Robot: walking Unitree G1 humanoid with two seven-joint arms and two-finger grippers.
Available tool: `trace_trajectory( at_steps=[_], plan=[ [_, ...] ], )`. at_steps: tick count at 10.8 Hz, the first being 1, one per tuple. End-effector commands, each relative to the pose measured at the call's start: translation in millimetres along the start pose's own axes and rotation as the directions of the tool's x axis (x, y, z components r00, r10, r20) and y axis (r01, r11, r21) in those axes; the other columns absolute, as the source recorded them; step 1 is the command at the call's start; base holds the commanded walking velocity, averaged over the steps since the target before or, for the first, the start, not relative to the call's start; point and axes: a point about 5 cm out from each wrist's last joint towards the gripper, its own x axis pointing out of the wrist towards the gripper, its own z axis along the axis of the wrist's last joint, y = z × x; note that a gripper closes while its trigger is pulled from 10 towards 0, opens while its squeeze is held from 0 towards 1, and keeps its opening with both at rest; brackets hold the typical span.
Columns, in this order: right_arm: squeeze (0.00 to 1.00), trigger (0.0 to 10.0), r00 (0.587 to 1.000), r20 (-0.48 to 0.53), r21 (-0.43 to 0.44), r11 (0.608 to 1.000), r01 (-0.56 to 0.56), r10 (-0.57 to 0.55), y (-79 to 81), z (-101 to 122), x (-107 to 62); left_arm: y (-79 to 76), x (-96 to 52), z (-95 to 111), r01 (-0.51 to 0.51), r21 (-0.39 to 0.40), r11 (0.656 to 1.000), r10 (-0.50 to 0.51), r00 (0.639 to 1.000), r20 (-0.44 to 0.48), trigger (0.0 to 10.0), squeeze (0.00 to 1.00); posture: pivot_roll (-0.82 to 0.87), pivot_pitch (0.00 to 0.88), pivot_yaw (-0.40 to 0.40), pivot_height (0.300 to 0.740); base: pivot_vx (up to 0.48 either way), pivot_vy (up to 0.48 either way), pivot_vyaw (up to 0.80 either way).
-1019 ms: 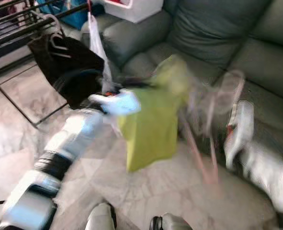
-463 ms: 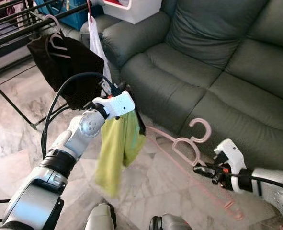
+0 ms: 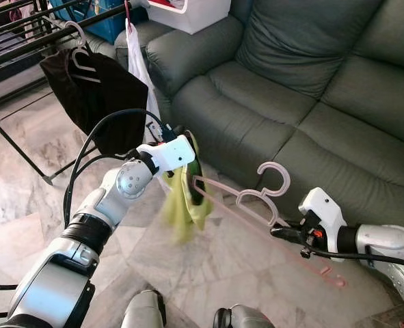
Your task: Hang hanger
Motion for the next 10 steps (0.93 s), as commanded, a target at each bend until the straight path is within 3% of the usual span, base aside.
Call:
trace_trajectory(
  at_steps=[1,4,8,10],
  plan=[
    [0.00,10.0,1.000,-0.003,-0.013,1.000,0.002,-0.002,-4.3,-0.3,0.0,8.3,3.7,11.7,-0.011,0.007,1.000,0.010,0.998,0.056,10.0,0.00,-0.08,0.085,-0.035,0.740,0.000,0.000,0.00],
    [0.00,10.0,1.000,0.011,-0.010,1.000,0.028,-0.028,-19.8,2.8,8.3,10.9,1.2,20.8,-0.011,-0.013,1.000,0.012,0.996,0.094,10.0,0.00,-0.07,0.085,-0.038,0.740,0.000,0.000,0.00],
    [0.00,10.0,0.998,0.040,-0.063,0.997,0.054,-0.051,-34.4,15.9,10.1,7.8,-4.6,13.8,0.002,0.004,1.000,-0.002,0.998,0.061,10.0,0.00,-0.06,0.083,-0.037,0.740,0.000,0.000,0.00],
    [0.00,10.0,0.995,0.055,-0.069,0.994,0.088,-0.085,-44.4,21.7,14.6,7.1,-1.8,22.0,0.015,-0.019,1.000,-0.014,0.997,0.079,10.0,0.00,-0.07,0.082,-0.035,0.740,0.000,0.000,0.00]
  ],
)
